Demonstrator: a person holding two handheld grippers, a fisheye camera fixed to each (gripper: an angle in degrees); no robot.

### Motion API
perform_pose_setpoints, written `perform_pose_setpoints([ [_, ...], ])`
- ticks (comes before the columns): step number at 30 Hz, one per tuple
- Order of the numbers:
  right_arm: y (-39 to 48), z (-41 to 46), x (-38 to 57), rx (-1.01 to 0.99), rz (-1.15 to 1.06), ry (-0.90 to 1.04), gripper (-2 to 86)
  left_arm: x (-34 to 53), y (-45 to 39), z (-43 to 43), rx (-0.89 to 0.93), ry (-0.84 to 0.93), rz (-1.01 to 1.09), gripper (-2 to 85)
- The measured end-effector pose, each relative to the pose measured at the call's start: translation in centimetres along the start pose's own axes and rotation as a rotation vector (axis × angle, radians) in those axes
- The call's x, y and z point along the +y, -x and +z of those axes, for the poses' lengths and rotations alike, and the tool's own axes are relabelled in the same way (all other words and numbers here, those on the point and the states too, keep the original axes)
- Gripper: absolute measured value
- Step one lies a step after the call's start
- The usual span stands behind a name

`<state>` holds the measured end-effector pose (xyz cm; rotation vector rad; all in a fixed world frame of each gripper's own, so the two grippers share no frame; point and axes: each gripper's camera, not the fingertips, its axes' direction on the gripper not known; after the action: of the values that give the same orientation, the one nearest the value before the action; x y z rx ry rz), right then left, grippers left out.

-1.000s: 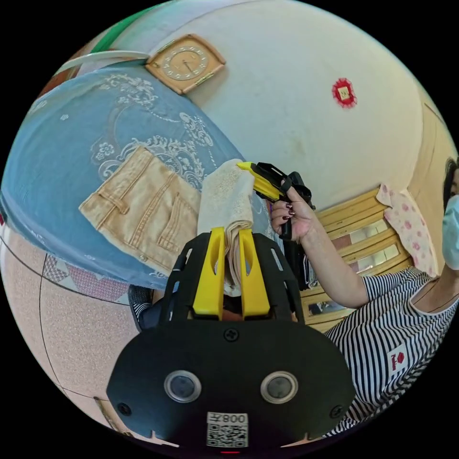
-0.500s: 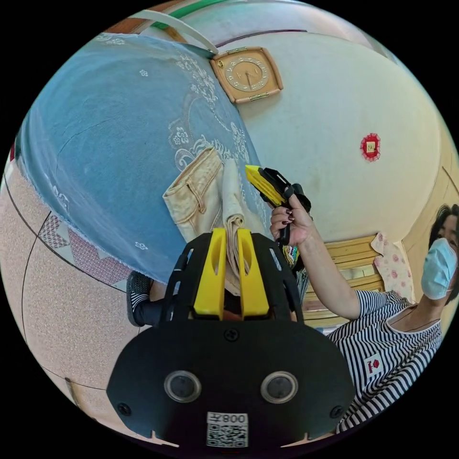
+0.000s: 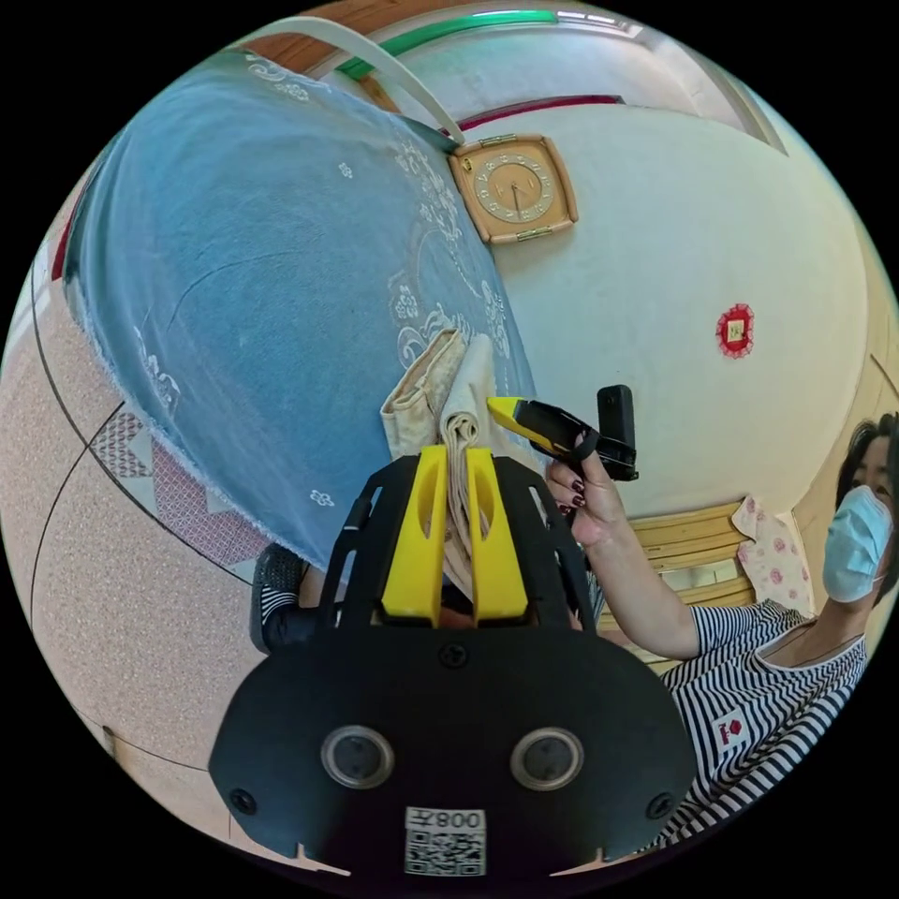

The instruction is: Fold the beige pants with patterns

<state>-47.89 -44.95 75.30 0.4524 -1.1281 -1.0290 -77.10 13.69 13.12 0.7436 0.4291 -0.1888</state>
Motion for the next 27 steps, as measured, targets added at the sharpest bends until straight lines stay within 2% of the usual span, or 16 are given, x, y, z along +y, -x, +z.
perform_pose_setpoints([
  [2, -0.6, 3.4, -0.7, 0.088, -0.017, 0.058, 0.1, 0.9, 0.3, -0.8, -0.004, -0.048, -0.029, 1.1],
  [4, -1.3, 4.8, -1.0, 0.092, -0.020, 0.057, 0.1, 1.7, -0.3, -1.7, -0.030, -0.085, -0.023, 1.2],
  [7, -2.0, 6.2, -0.9, 0.096, -0.032, 0.061, 0.1, 2.8, -3.8, -2.6, -0.174, -0.138, 0.095, 0.6],
  [12, -1.9, 6.3, -0.8, 0.133, -0.089, 0.002, 0.1, 2.7, -8.7, 1.0, -0.292, -0.047, 0.310, 0.3],
  [14, -2.5, 5.8, -1.5, 0.189, -0.083, -0.052, 0.1, 2.7, -9.5, 3.6, -0.444, 0.034, 0.346, 0.3],
  [16, -3.3, 5.9, -2.2, 0.232, -0.061, -0.071, 0.1, 3.2, -9.9, 5.0, -0.522, 0.078, 0.369, 0.3],
  [22, -5.0, 8.9, -4.5, 0.251, -0.063, -0.027, 0.1, 5.6, -12.1, 6.7, -0.619, 0.050, 0.431, 0.1],
  [27, -3.8, 10.8, -5.2, 0.338, -0.141, 0.029, 0.1, 6.5, -13.7, 7.5, -0.627, 0.062, 0.439, 0.1],
])
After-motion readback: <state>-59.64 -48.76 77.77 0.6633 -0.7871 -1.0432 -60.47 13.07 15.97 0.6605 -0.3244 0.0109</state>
